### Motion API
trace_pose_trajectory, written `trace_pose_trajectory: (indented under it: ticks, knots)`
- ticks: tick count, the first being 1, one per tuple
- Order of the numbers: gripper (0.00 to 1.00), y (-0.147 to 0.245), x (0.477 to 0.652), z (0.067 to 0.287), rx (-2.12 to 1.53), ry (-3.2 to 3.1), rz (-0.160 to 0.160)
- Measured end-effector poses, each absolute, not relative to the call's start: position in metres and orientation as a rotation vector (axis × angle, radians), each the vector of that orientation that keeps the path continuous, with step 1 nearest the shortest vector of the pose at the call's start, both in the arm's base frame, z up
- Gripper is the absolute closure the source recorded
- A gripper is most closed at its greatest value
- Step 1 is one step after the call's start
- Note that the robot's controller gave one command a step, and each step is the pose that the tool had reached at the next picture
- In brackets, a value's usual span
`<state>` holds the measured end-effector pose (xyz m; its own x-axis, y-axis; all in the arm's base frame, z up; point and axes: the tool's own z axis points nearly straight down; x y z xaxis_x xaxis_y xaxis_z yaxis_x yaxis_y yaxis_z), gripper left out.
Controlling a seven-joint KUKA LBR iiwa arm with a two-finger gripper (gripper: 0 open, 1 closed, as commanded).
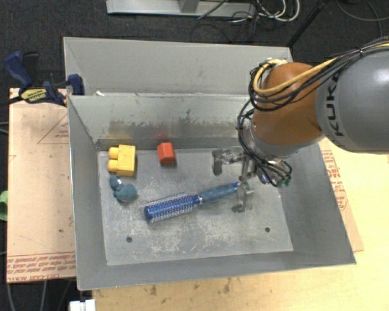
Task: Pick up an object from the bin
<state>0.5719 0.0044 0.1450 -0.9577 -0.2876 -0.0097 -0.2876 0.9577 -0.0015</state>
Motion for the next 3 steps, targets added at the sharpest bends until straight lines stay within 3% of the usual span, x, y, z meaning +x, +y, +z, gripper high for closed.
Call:
trace_pose_trajectory:
  ticks: [1, 2, 3]
  knots:
    - [0.00, 0.023, 0.615, 0.068, -0.773, 3.044, 0.003]
    - [1.00, 0.022, 0.616, 0.071, -0.771, 3.041, 0.001]
    - [1.00, 0.023, 0.610, 0.238, -0.792, 3.028, -0.003]
